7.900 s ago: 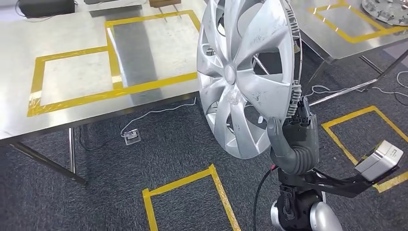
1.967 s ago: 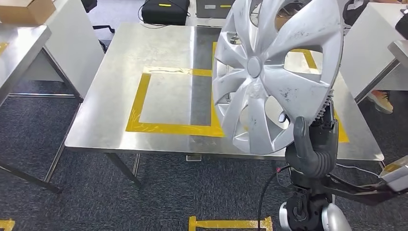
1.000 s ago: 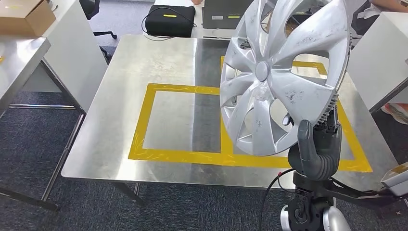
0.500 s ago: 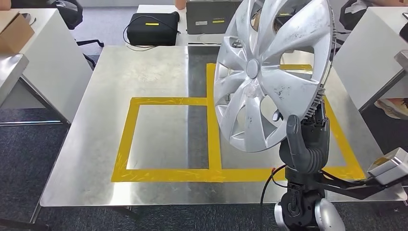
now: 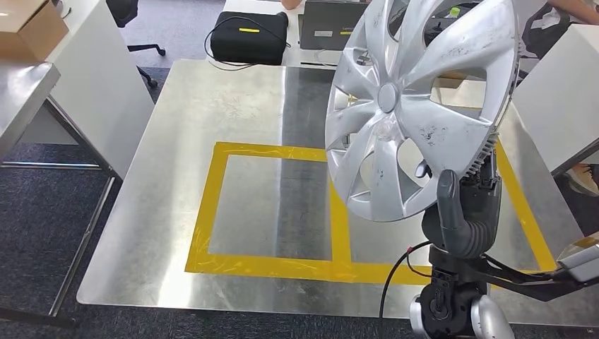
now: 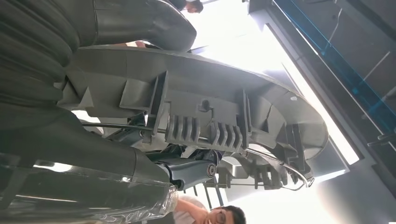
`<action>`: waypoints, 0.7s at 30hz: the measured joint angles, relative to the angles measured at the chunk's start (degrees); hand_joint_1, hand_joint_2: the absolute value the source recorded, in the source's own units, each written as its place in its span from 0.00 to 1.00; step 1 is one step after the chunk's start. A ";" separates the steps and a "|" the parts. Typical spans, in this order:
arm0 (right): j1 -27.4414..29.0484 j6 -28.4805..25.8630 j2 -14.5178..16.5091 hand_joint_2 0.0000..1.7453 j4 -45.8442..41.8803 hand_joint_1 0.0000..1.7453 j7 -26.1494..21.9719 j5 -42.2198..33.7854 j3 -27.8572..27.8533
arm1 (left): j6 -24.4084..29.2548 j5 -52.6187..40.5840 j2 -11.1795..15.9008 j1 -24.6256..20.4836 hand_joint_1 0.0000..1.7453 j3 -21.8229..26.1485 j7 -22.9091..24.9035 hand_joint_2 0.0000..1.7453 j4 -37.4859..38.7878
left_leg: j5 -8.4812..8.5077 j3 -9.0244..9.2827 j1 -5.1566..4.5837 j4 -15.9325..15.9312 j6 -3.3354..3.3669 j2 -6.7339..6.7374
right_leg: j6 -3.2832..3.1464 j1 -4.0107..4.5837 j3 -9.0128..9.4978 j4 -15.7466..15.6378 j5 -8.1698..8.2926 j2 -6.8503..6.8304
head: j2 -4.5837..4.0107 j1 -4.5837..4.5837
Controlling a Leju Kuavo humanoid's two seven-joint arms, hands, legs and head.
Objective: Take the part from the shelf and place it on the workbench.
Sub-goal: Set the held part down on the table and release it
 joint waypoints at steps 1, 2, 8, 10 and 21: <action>0.04 0.01 0.00 1.00 0.00 1.00 -0.04 0.00 -0.05 | 0.00 0.00 -0.01 0.00 0.00 0.00 -0.01 1.00 0.00 | -0.03 -0.02 -0.09 0.00 0.07 0.10 | -0.01 -0.05 0.05 -0.17 -0.10 0.00 | 0.00 0.10; 0.10 0.01 0.00 1.00 0.00 1.00 -0.06 0.00 -0.12 | 0.00 0.00 -0.01 0.00 0.00 0.00 -0.01 1.00 0.00 | -0.04 -0.05 -0.19 0.00 0.12 0.20 | -0.01 -0.11 0.16 -0.44 -0.29 0.00 | 0.00 0.18; 0.48 0.00 0.00 1.00 -0.01 1.00 -0.06 -0.01 -0.69 | 0.00 0.00 -0.17 -0.01 0.00 0.00 -0.01 1.00 0.00 | 0.05 -0.13 -0.56 0.00 0.43 0.52 | 1.95 -0.54 0.91 -1.93 -1.14 -0.02 | 0.00 0.11; 0.50 0.01 0.01 1.00 -0.03 1.00 -0.06 -0.02 -0.85 | 0.00 0.00 -0.19 0.00 0.00 0.00 -0.01 1.00 0.00 | 0.09 -0.10 -0.53 0.00 0.48 0.52 | 2.01 -0.52 0.93 -1.93 -1.10 -0.03 | 0.00 0.12; 0.54 -0.01 0.02 1.00 -0.11 1.00 -0.06 0.17 -0.98 | -0.12 0.00 -0.20 -0.01 0.00 0.00 -0.05 1.00 0.00 | 0.15 0.11 -0.48 -0.18 0.50 0.52 | 2.05 -0.50 1.03 -1.90 -1.08 -0.04 | 0.00 0.07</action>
